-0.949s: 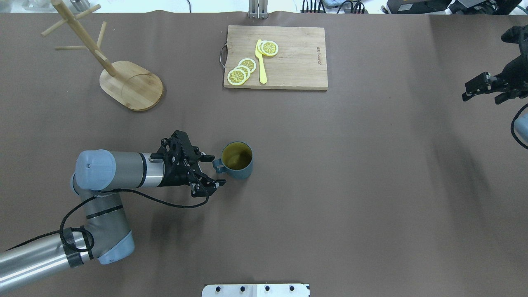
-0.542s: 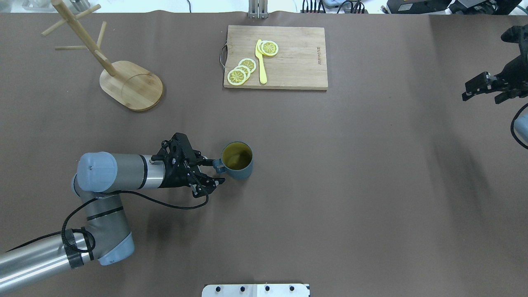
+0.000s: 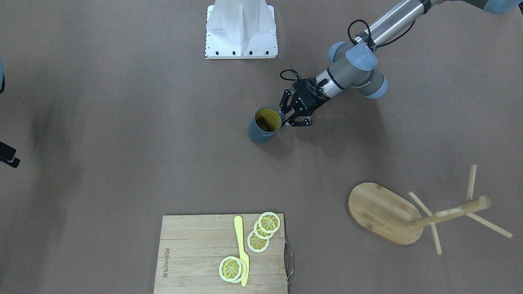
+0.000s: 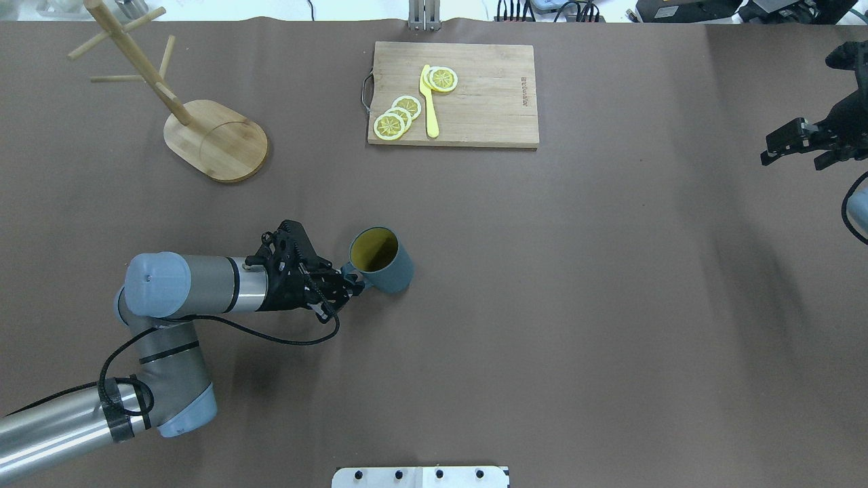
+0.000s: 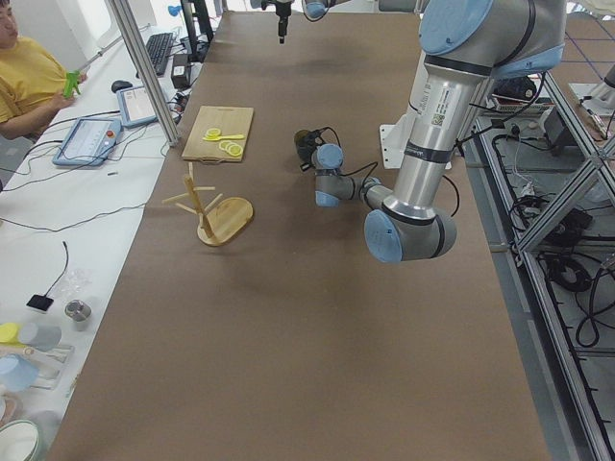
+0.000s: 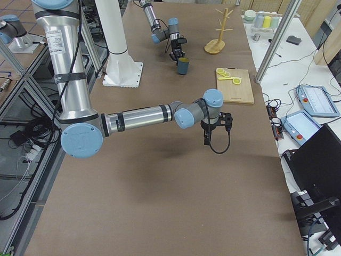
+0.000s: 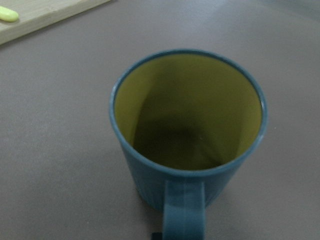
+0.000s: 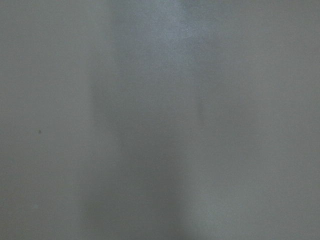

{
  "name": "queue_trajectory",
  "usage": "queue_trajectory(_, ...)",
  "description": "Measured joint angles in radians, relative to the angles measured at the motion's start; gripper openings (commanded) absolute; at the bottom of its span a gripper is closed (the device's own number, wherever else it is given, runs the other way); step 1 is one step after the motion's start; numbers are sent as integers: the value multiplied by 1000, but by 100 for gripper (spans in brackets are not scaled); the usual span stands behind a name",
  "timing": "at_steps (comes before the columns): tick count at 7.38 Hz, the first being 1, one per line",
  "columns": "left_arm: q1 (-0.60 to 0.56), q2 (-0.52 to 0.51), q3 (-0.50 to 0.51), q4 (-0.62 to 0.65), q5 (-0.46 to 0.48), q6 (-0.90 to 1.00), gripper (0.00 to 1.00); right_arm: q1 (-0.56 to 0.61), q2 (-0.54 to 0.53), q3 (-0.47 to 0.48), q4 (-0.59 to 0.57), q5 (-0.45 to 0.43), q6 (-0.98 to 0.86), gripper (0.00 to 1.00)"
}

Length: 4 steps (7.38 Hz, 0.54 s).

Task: Hang cup on storage rack
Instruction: 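Lift the blue mug with the left gripper toward the wooden stand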

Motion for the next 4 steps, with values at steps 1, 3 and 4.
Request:
queue_trajectory(1,-4,2,-14,-2,0,-30,0,0,0,2,0,0,0,100)
queue_trajectory(3,-87,3,-46,-50,-3,-190,0,1,3,1,0,-4,0,100)
queue_trajectory(4,-156,4,-52,-96,-4,-318,0,1,3,2,1,-7,0,100)
